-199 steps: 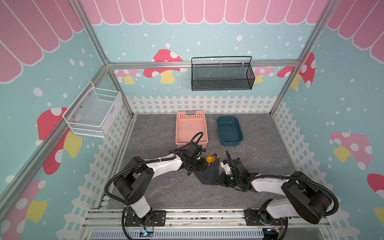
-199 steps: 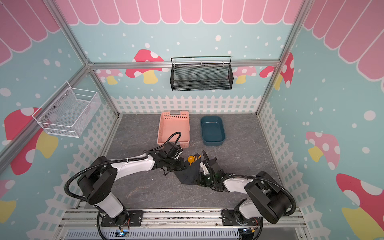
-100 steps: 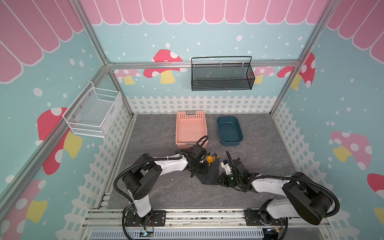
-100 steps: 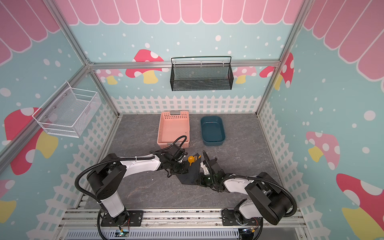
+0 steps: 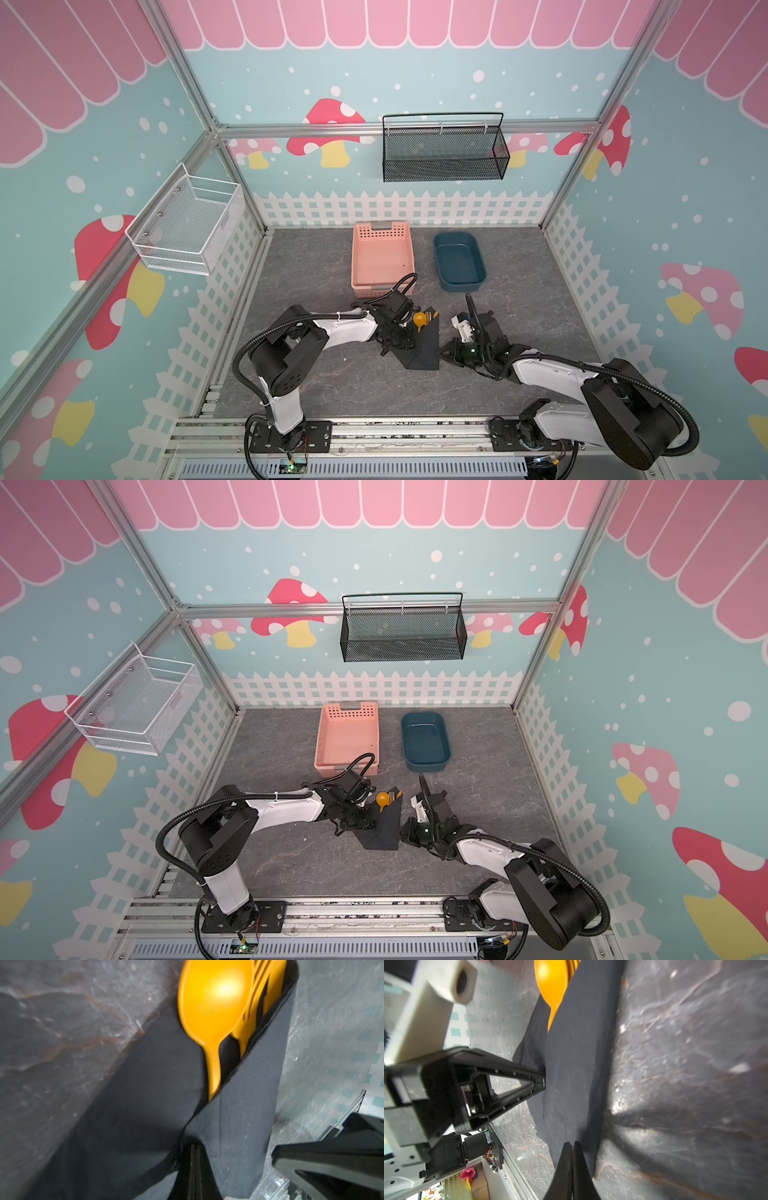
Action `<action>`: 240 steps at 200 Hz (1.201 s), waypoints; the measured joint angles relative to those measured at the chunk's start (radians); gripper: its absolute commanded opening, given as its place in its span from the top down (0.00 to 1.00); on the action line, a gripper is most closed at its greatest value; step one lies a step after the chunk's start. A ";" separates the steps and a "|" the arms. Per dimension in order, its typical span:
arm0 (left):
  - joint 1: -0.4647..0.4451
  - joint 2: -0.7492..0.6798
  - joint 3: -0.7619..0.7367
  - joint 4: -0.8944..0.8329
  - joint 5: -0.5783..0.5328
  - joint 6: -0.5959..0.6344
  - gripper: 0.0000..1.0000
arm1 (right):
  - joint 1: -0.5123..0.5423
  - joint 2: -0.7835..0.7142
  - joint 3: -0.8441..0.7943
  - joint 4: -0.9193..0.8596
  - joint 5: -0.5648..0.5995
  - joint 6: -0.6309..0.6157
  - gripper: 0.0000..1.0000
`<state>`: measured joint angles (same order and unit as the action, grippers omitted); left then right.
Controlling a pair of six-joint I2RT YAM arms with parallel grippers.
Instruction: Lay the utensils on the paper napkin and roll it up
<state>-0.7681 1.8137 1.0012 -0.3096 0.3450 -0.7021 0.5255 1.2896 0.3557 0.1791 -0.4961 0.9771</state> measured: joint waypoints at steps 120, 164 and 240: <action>0.001 0.000 -0.002 0.003 0.003 0.003 0.98 | -0.047 0.121 0.018 0.013 -0.061 -0.065 0.99; 0.001 0.000 -0.002 0.003 0.003 0.003 0.98 | -0.054 0.068 0.058 -0.042 -0.043 -0.072 0.98; 0.001 0.000 -0.002 0.003 0.003 0.003 0.98 | -0.084 0.212 0.147 -0.011 -0.068 -0.117 0.98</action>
<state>-0.7670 1.8141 0.9993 -0.3065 0.3485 -0.6991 0.4416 1.5013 0.5026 0.1684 -0.5636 0.8604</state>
